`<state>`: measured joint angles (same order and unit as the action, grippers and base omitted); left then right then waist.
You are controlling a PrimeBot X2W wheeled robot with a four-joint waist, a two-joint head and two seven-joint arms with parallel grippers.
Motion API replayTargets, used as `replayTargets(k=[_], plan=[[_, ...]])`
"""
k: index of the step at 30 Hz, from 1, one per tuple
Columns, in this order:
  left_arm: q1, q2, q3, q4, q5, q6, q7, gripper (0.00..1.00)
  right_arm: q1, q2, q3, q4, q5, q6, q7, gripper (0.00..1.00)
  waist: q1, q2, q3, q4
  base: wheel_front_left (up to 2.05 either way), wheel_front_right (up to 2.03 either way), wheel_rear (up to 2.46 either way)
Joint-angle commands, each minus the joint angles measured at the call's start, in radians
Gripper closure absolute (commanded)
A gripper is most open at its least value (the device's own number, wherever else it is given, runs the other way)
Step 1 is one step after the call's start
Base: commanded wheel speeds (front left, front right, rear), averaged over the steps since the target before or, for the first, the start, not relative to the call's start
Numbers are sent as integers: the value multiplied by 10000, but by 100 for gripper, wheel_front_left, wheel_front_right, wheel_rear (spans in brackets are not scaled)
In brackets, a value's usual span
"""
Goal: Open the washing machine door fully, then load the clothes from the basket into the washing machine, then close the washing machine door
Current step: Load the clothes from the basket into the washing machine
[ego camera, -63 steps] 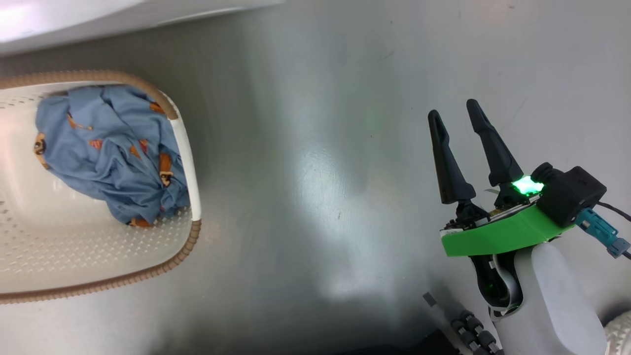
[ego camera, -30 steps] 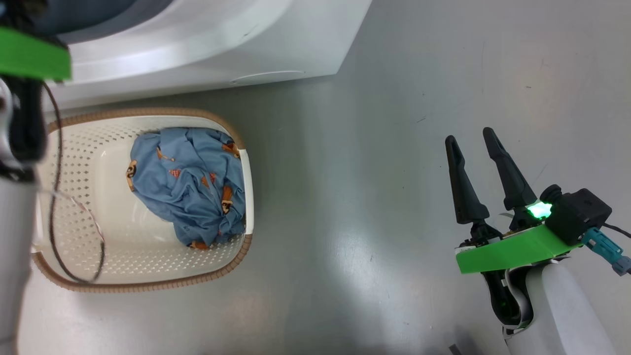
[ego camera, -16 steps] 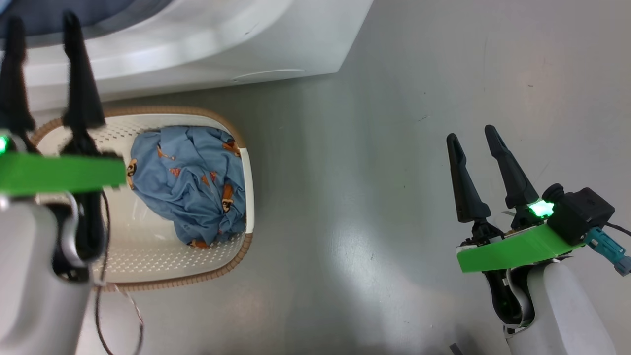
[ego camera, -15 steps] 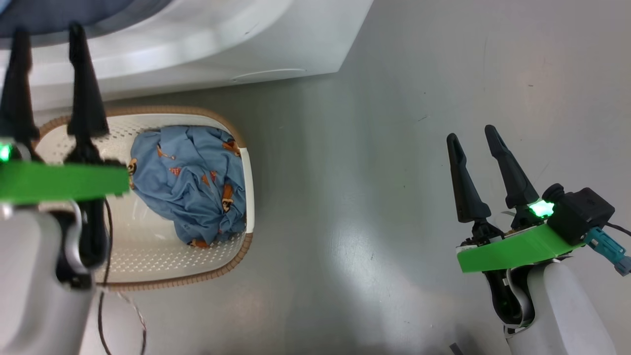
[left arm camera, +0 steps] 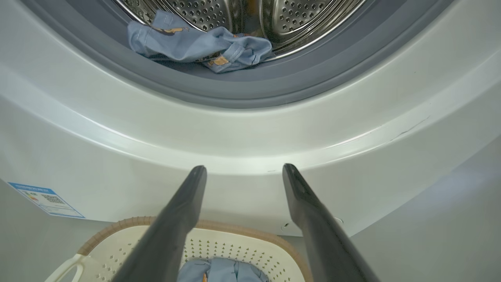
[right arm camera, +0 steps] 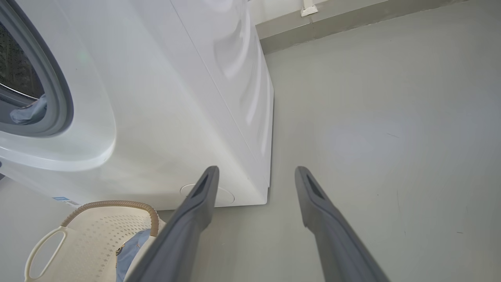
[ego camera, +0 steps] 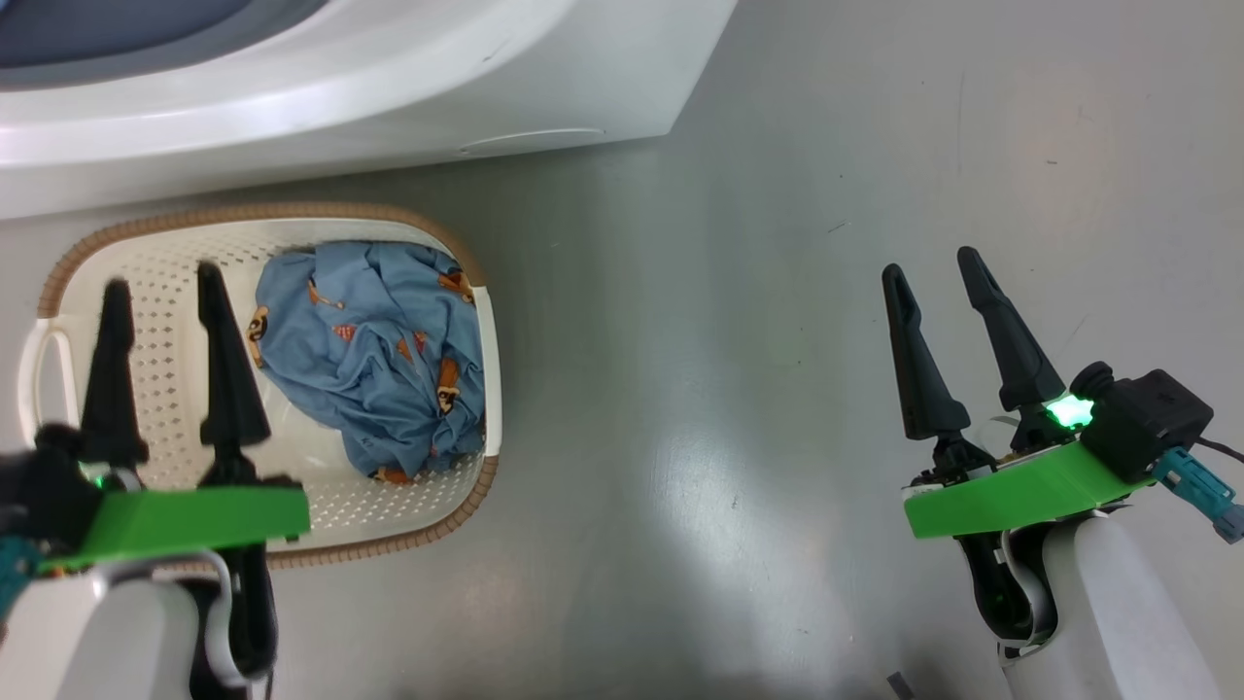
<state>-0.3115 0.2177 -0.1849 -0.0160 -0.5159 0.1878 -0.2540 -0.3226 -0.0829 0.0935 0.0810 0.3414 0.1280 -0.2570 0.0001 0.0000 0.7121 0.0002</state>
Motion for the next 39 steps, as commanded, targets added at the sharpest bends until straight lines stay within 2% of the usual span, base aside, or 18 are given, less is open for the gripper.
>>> replayTargets(k=[1,13,22,26,30,33,39], plan=[[494,59,510,-120,235,-130,-76,0,274,52,327,-190,-119,27,-47,0,-1,0,8,-3,0,0,0],[1968,-945,1360,-17,889,-686,-77,0,273,13,337,-134,-61,27,-47,0,-1,0,-6,3,0,0,0],[1881,-1287,1777,205,1266,-1148,-77,0,256,20,392,-75,-52,27,-47,0,-1,0,-5,-30,0,0,0],[1614,-1077,1834,118,1362,-1311,12,0,268,38,412,-33,-30,27,-47,0,-1,0,-66,-42,0,0,0],[1019,-530,2000,-312,1322,-1397,640,0,213,63,501,6,6,27,-47,0,-1,0,-83,-92,0,0,0],[347,-59,2031,-839,1321,-1448,1448,0,165,86,572,50,33,27,-47,0,-1,0,-101,-131,0,0,0],[-1538,790,2027,-1597,1152,-1354,3801,0,90,137,730,196,122,27,-47,0,-1,0,-154,-288,0,0,0]])
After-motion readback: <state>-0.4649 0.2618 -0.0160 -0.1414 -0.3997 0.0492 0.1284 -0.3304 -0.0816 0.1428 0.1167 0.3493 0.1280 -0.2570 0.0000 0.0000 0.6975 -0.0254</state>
